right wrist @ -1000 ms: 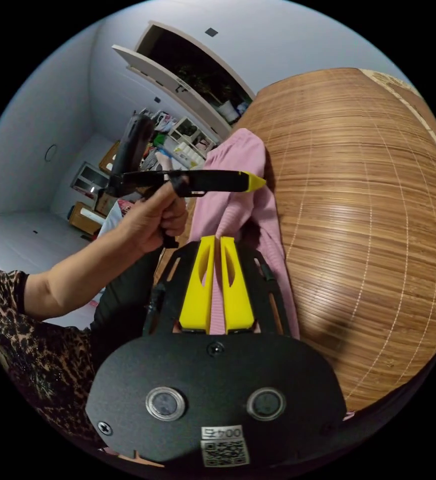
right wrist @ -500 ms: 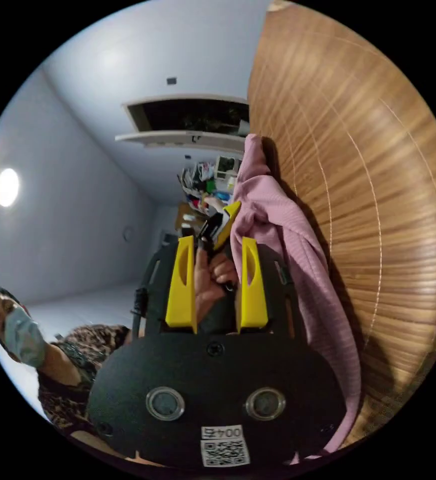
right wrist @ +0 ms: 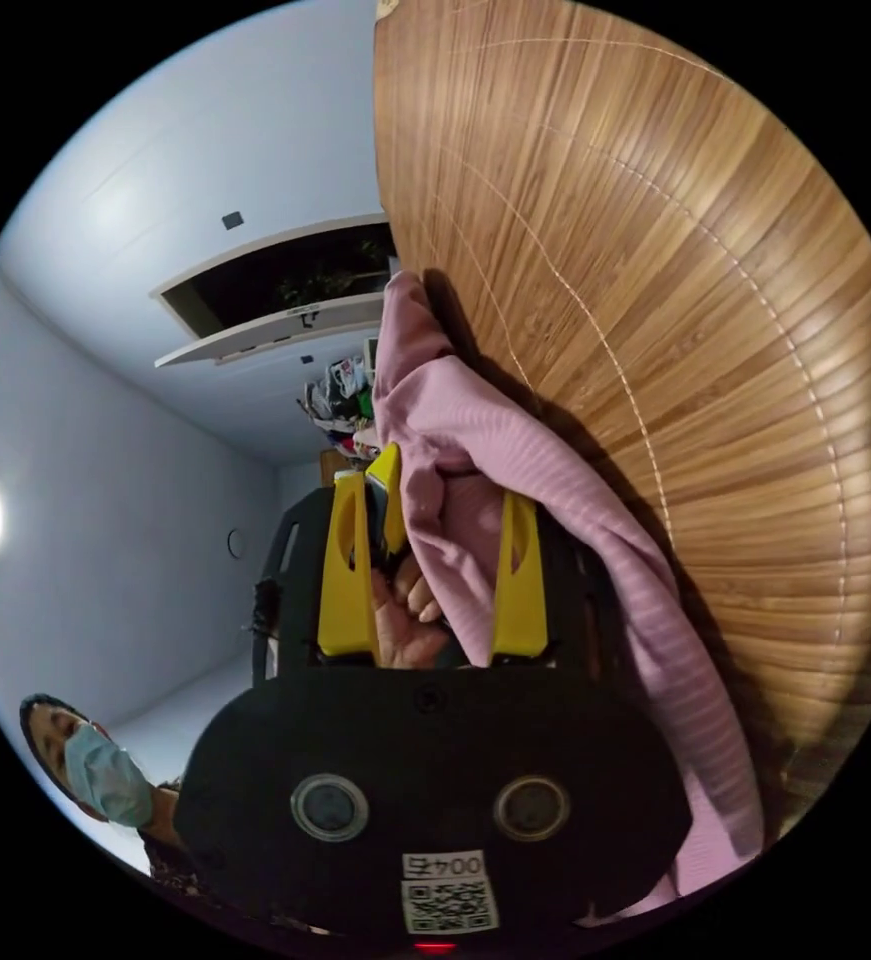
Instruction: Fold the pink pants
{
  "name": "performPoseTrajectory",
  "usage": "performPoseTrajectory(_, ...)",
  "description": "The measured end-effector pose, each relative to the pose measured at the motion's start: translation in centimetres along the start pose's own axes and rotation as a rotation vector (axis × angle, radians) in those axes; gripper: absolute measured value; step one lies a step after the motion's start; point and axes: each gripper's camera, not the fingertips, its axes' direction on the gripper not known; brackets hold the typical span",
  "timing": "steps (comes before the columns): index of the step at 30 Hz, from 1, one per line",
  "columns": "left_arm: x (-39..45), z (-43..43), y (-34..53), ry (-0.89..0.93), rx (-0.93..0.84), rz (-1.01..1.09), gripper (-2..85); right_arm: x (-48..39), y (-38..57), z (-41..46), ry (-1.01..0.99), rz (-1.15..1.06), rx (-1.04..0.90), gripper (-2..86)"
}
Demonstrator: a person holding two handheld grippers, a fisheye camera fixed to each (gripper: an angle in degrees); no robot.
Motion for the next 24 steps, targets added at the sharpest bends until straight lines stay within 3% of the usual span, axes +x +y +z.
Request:
performPoseTrajectory(8, -0.6, -0.5, -0.3, 0.041, -0.012, 0.015, 1.9, 0.3, 0.5, -3.4, -0.102, 0.012, 0.099, 15.8)
performPoseTrajectory(15, -0.1, 0.3, -0.6, 0.089, -0.010, 0.010, 2.0, -0.4, -1.2, -0.1, -0.048, -0.003, 0.050, 15.6)
performPoseTrajectory(20, 0.5, 0.8, -0.9, 0.089, -0.022, 0.060, 2.3, -0.2, -2.7, 1.3, -0.101, -0.007, 0.072, 10.1)
performPoseTrajectory(24, 0.5, -0.8, -2.5, -0.101, 0.074, 0.105, 2.0, -0.9, -2.9, 0.4, -0.116, -0.063, 0.154, 6.5)
